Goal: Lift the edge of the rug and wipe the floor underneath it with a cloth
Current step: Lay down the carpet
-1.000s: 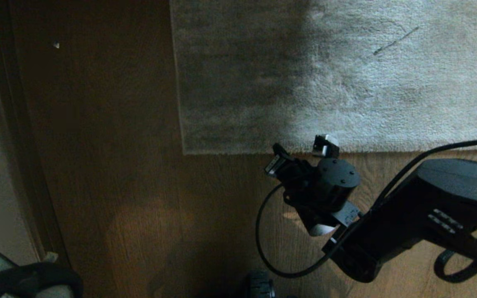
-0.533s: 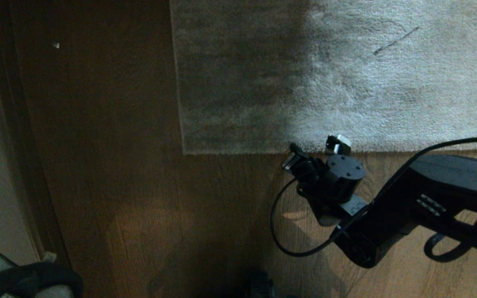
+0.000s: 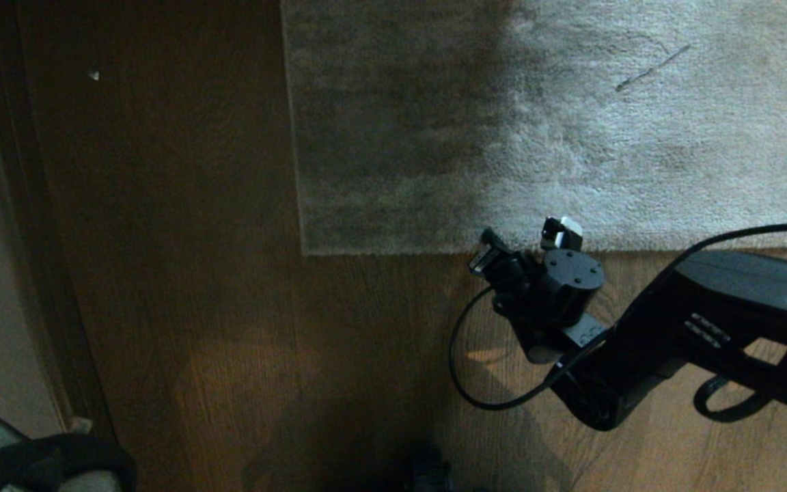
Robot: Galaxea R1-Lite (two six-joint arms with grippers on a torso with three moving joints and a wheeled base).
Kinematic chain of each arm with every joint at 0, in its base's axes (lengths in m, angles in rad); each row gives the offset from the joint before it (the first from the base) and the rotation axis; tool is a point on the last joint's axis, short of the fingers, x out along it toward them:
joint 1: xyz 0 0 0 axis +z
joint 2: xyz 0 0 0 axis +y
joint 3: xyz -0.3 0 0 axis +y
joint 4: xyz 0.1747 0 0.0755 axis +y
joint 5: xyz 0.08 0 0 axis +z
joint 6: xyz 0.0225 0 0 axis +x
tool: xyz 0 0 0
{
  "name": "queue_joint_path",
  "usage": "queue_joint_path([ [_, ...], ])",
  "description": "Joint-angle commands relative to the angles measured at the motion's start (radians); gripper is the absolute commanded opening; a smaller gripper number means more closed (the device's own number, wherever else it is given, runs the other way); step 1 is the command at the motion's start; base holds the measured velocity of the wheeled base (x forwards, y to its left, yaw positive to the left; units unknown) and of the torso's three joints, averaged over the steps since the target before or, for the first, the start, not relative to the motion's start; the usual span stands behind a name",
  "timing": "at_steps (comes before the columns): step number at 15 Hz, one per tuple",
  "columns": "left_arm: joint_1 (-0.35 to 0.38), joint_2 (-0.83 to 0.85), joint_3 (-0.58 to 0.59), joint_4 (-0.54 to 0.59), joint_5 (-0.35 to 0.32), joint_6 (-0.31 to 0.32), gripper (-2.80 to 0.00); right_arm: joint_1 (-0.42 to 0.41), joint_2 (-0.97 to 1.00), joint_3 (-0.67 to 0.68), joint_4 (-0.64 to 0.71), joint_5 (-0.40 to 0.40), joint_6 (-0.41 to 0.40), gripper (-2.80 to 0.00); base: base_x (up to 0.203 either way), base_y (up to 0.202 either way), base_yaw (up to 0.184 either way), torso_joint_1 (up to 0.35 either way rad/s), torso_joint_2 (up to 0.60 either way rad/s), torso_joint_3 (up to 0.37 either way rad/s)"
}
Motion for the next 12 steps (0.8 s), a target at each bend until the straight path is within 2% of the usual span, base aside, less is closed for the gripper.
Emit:
queue_joint_path([
  [1,0.0,0.0,0.0,0.0,0.0,-0.001,-2.8,0.0,0.014,-0.001,-0.046,-0.004,-0.001,-2.8,0.0,0.0,0.0,0.0,0.0,0.0],
  [4,0.0,0.0,0.0,0.0,0.0,-0.001,-2.8,0.022,0.0,-0.01,-0.046,-0.001,0.002,-2.8,0.0,0.0,0.0,0.0,0.0,0.0],
  [6,0.0,0.0,0.0,0.0,0.0,-0.001,-2.8,0.048,-0.021,-0.061,-0.046,0.002,0.006,-2.8,0.0,0.0,0.0,0.0,0.0,0.0],
  [12,0.0,0.0,0.0,0.0,0.0,-0.001,-2.8,0.191,-0.045,-0.199,-0.046,0.052,0.007,-2.8,0.0,0.0,0.0,0.0,0.0,0.0],
])
